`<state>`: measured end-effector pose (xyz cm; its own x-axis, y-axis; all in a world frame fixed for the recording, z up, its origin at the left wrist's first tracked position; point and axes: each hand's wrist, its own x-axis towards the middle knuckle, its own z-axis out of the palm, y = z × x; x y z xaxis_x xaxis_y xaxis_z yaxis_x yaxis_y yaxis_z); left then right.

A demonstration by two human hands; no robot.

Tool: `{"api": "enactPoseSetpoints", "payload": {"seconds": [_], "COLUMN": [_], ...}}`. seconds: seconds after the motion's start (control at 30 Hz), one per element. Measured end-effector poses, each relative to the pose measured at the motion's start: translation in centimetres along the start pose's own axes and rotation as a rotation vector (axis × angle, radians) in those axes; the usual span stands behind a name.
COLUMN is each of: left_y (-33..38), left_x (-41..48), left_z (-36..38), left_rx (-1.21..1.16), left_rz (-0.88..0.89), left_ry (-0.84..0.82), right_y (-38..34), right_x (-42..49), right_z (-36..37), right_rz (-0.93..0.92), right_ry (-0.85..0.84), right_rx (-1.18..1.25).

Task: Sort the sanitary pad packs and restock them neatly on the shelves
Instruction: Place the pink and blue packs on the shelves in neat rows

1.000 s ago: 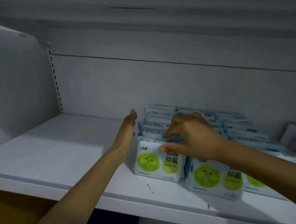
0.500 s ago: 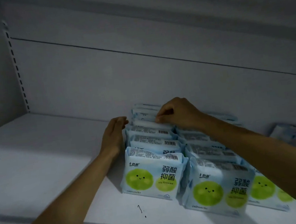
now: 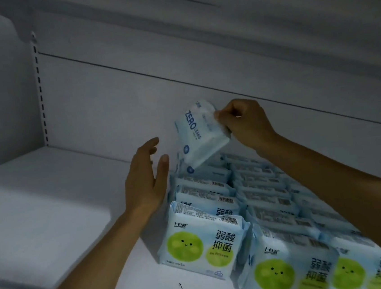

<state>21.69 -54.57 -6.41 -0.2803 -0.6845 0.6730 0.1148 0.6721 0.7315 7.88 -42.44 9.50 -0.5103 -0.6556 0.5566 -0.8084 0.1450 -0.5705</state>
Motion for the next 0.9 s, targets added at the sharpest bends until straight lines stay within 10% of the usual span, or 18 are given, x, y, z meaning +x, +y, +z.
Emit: {"api": "enactPoseSetpoints", "payload": {"seconds": [0.27, 0.7, 0.9], "left_y": [1.1, 1.5, 1.3], "left_x": [0.8, 2.4, 1.8], "left_z": [-1.3, -1.8, -1.7], "left_rx": [-0.108, -0.823, -0.477], "left_rz": [-0.06, -0.546, -0.171], "left_ry": [0.217, 0.192, 0.201], "right_y": [-5.5, -2.2, -3.0], "right_x": [-0.8, -2.9, -2.2], "right_z": [3.6, 6.9, 6.4], "right_rz": [0.322, -0.612, -0.944], "right_ry": [-0.305, -0.326, 0.003], "right_rx": [0.579, -0.274, -0.51]}}
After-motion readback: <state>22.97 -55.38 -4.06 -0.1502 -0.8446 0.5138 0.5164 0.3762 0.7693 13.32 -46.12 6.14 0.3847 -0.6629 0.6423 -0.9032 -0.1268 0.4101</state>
